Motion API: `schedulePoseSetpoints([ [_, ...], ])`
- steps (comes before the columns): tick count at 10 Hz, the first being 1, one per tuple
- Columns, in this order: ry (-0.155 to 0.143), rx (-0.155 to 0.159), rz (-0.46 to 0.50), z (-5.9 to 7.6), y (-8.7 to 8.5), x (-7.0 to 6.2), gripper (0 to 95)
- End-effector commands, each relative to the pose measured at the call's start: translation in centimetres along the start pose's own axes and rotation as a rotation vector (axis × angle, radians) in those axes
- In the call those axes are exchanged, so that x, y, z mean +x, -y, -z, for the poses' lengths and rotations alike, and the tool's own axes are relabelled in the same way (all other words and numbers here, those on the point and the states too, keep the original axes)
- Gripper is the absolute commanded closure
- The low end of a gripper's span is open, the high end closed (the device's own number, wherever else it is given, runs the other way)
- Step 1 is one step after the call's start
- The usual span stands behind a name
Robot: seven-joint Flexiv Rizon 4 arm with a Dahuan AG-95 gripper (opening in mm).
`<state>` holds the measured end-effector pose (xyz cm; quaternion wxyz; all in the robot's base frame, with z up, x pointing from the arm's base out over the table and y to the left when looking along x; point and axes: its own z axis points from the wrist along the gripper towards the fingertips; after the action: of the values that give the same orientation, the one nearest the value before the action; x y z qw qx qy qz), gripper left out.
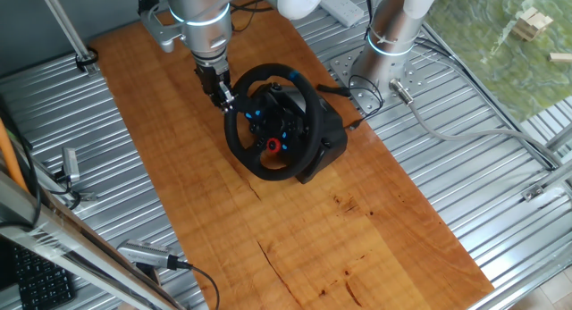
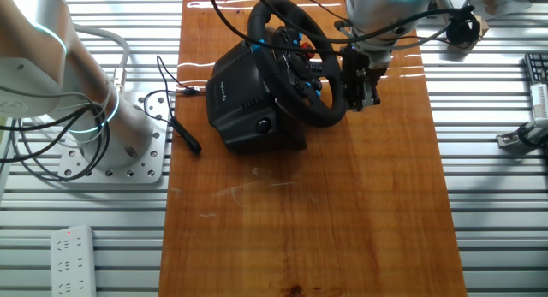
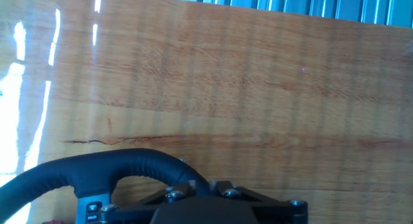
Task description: Rotate the steering wheel 90 degrees clockwise
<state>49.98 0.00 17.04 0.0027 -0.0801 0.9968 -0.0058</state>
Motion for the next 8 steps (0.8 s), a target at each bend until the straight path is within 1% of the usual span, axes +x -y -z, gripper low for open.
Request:
schedulePoseSetpoints([
  [1,0.001,0.000,-0.001,-0.01,-0.01,-0.02,95.0],
  [8,0.005,0.000,-0.006,0.02,-0.02,-0.02,95.0],
])
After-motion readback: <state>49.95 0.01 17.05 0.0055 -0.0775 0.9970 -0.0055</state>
